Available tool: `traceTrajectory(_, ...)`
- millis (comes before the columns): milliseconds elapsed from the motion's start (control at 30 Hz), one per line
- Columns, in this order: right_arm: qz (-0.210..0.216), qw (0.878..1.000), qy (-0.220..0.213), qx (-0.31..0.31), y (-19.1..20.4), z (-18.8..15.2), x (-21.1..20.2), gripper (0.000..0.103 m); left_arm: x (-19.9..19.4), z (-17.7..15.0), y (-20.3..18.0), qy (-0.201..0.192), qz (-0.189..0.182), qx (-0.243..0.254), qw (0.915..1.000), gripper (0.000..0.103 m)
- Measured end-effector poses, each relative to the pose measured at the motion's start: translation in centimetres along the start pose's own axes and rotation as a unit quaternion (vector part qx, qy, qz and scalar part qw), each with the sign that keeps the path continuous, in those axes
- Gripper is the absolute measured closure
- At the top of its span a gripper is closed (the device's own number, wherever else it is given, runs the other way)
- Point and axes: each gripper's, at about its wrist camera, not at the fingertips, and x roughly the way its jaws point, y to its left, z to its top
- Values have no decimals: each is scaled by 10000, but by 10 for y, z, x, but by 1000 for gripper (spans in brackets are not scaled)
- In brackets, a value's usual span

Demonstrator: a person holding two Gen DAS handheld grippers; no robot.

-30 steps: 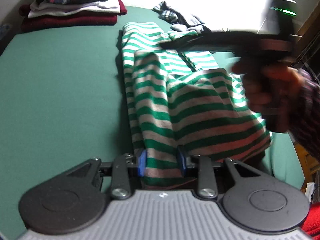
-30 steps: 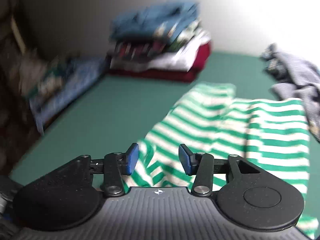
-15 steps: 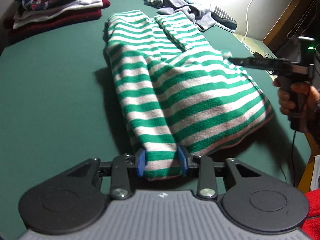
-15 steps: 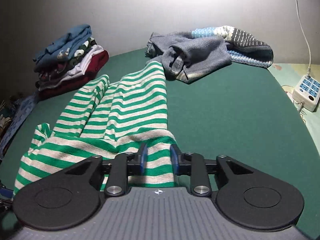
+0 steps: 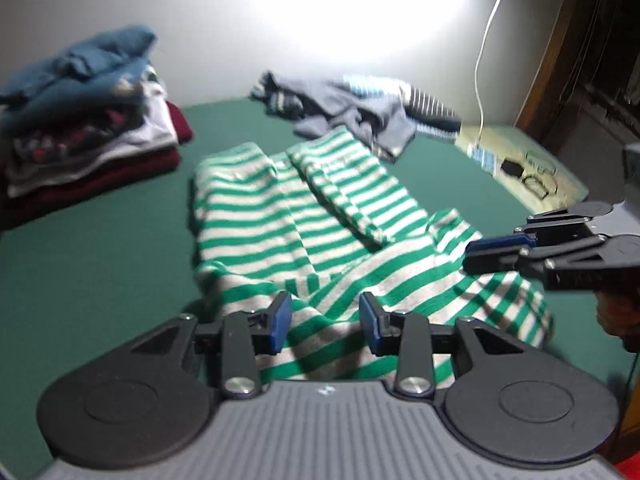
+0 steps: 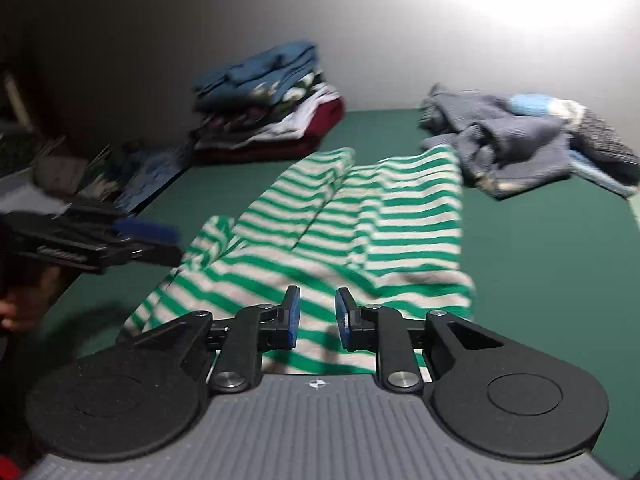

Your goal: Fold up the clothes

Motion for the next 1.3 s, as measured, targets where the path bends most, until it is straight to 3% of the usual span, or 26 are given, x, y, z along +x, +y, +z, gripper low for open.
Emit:
traceTrajectory(67,-200,9995,142,-210,0,0,22,87,23,0,5,112,364,8,9993,61)
traceTrajectory(133,-294,9995,75,0,-12,2,35,87,35,1,16,121,540,-83,9984,65)
traceTrajectory(267,-449,9986,-59,270,-27,2,41,72,50,4,21,53,733,2,9973,64)
traceTrajectory(400,-575,9954,-122,762,-32,-3,31,67,43,5,17,58,822,134,9965,64)
traceTrajectory(433,-606,9938,-128,921,-33,-4,28,69,34,6,18,-18,813,135,9966,65)
traceTrajectory(500,-646,9933,-383,881,-26,-2,9,83,8,6,17,-267,708,164,9970,63)
traceTrajectory(567,-684,9922,-655,814,-19,0,-11,86,-12,3,14,-385,499,177,9979,60)
traceTrajectory(633,-568,9946,-517,694,-10,3,1,87,-26,-4,9,-391,163,161,9990,58)
traceTrajectory(800,-249,9989,-95,384,12,9,36,89,6,-22,1,92,-6,116,9999,57)
traceTrajectory(833,-340,9986,-28,395,12,7,44,91,11,-24,5,113,-6,8,9999,52)
traceTrajectory(933,-416,9972,0,618,5,10,44,95,12,-24,16,141,-141,-223,9996,49)
traceTrajectory(1067,-785,9922,172,948,-26,11,28,81,-5,-11,21,50,-123,117,9998,49)
traceTrajectory(1100,-879,9905,215,1031,-34,11,24,75,-7,-6,26,27,-22,175,9998,45)
traceTrajectory(1300,-1443,9766,472,1521,-82,11,-1,73,16,0,66,423,233,-18,9988,43)
